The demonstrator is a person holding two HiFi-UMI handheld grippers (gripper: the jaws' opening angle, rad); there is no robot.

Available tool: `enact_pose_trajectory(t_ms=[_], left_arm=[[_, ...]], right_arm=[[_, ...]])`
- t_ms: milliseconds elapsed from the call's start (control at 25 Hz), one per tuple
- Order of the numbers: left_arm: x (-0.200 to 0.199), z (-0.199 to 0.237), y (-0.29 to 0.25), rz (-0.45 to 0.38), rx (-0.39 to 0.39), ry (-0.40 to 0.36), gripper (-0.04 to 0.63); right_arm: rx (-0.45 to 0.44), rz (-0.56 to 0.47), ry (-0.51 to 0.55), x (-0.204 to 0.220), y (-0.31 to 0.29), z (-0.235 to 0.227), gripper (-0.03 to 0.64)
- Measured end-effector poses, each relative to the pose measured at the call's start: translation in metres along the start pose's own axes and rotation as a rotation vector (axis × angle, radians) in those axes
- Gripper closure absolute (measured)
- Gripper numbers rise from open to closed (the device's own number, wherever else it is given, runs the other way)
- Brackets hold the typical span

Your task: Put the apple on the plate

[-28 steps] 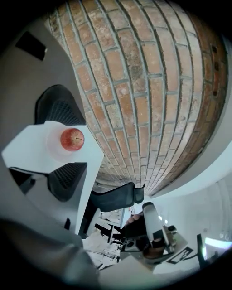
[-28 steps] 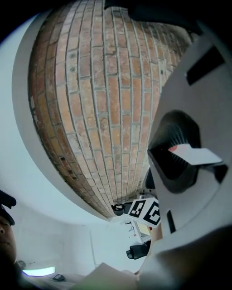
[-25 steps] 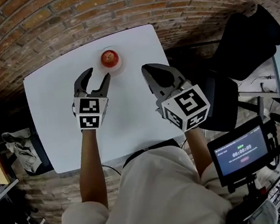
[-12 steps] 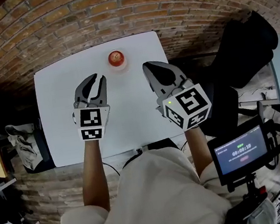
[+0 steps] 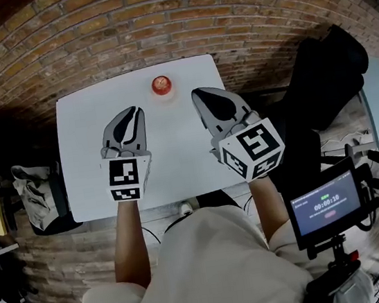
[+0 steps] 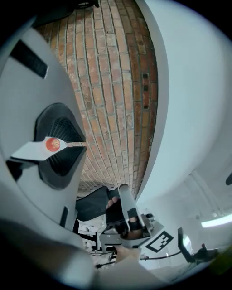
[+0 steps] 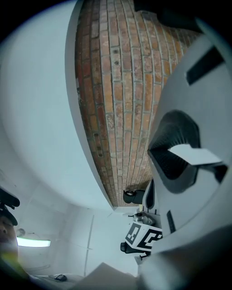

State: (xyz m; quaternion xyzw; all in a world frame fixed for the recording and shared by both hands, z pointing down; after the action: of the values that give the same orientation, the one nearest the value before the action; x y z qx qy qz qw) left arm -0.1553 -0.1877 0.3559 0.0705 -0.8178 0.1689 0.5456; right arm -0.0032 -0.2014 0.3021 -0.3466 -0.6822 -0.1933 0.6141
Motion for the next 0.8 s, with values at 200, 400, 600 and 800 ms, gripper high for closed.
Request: enact_pose_trajectory(t_ms=[200, 400, 600, 800], left_arm=[[-0.028, -0.005, 0.031, -0.071, -0.027, -0.004, 0.575], [-0.052, -0.008, 0.059, -0.133, -0.043, -0.019, 0.588], [-0.07, -0.01, 0.083, -0.186, -0.054, 0.008, 0.589], [-0.087, -0.014, 0.118, -0.234, -0.071, -0.016, 0.589]], right_arm=[[-0.017, -0.038, 0.027, -0.012, 0.02, 0.019, 0.614], [-0.027, -0.078, 0.047, -0.023, 0.034, 0.035, 0.614], [-0.033, -0.109, 0.058, -0.03, 0.048, 0.048, 0.614], [-0.033, -0.139, 0.075, -0.038, 0.072, 0.07, 0.614]])
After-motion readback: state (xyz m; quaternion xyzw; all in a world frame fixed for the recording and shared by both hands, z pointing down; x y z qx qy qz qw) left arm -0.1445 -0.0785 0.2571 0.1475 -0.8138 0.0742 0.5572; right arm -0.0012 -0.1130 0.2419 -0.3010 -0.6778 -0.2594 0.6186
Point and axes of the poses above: the fingertips, and each gripper's own axes: y backward along the fingers, z to its left, x out of its underside, the point moved 3 cm from there along y, backward along the fingers, and after that the axes turned 10 degrees about -y, right-handed, at the moved point
